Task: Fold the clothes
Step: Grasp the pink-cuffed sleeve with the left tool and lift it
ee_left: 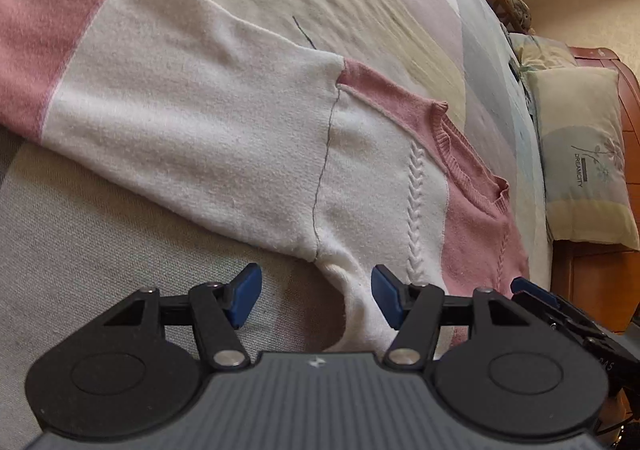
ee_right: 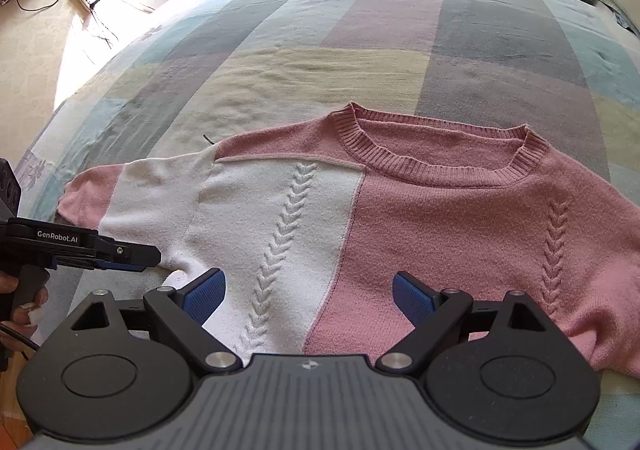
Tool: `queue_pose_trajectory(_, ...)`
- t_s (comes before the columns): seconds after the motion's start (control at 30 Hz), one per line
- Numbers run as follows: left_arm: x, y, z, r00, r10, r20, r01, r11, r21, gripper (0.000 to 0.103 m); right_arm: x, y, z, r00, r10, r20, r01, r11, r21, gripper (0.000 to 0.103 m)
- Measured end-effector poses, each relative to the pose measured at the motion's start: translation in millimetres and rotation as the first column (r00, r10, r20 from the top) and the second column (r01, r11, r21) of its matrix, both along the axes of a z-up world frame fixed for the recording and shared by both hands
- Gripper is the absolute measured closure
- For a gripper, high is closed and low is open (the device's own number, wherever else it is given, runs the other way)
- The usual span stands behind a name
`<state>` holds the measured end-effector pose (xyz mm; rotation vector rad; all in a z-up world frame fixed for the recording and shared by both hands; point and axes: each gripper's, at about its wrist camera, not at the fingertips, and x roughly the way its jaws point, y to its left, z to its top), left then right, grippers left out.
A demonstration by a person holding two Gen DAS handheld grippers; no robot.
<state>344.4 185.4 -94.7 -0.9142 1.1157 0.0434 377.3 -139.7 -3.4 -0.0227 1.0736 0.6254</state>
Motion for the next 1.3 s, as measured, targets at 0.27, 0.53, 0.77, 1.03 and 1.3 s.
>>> queue_pose_trajectory(0.27,-5.9,3.9,-20.8,0.967,0.222,0.125,-0.202,0.968,-0.15,0.034,13.4,4.3,-4.5,1.0,0.018,-0.007,-0.018,1.0,0.014,0.009)
queue_pose_trajectory(0.53,-12.8,11.4,-34.8,0.907,0.394,0.151,-0.348,0.901,-0.26,0.037,72.6,29.7,0.6,0.989,0.132,-0.069,-0.118,0.978,0.174,0.009)
queue_pose_trajectory(0.77,-33.3,35.9,-44.7,0.808,0.572,0.142,-0.506,0.796,-0.332,0.041,140.6,121.2,-6.3,0.875,0.477,-0.088,-0.458,0.872,0.173,0.009)
queue_pose_trajectory(1.03,-70.5,57.2,-45.9,0.694,0.694,0.194,-0.631,0.715,-0.3,0.043,198.3,245.8,-51.0,0.615,0.739,-0.275,-0.715,0.67,0.201,0.009)
queue_pose_trajectory(1.3,-74.2,90.2,-54.3,0.605,0.758,0.243,-0.686,0.651,-0.324,0.044,212.2,308.5,-98.4,0.369,0.786,-0.496,-0.701,0.586,0.407,0.0)
